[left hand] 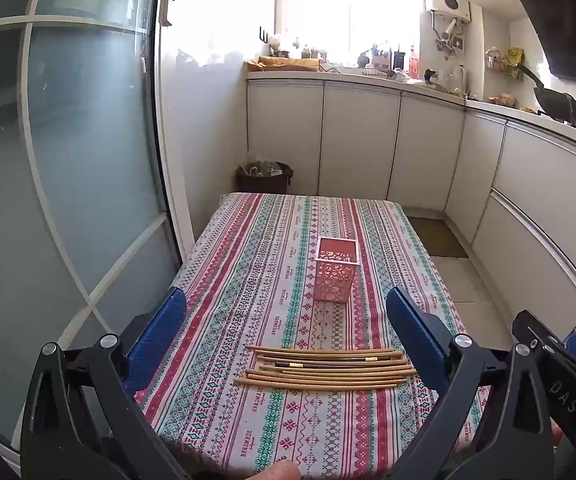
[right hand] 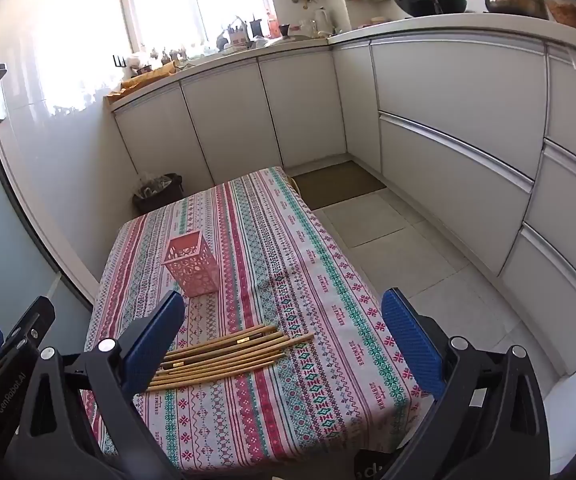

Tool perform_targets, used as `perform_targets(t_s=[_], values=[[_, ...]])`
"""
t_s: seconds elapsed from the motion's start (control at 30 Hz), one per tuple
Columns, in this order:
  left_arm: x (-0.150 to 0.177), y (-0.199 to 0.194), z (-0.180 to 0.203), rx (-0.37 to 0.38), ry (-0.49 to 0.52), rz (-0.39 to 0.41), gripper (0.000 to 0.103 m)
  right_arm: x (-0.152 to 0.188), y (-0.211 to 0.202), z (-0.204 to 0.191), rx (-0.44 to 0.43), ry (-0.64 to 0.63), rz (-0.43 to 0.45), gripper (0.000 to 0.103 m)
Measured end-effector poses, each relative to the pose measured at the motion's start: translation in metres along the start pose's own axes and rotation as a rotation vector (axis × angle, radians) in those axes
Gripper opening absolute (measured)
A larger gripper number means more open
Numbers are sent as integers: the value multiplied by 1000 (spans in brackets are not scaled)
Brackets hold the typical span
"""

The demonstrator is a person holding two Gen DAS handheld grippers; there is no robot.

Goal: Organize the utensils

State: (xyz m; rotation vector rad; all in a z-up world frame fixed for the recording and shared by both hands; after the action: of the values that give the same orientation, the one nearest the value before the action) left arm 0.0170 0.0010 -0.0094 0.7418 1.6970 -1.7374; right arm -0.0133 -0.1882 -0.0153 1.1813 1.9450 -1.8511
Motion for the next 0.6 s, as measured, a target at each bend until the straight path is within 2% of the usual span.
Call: perform_targets(t_s=[0.6], values=[[1,-2,5,-1,33,-14,96,-1,-3,3,-4,10,2,96]])
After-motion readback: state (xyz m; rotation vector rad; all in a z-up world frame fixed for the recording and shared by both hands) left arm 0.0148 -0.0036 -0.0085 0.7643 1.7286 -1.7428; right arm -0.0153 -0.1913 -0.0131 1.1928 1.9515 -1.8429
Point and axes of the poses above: each gripper's, at about its wrist camera, not at the fingertips, and y roughly the way its jaws point, z to its right, x to its underside, the point moved 2 cm from there along y, roughly the way its jaws point, and after that the axes turned 13 degrees about -z, right-handed, at the moved point
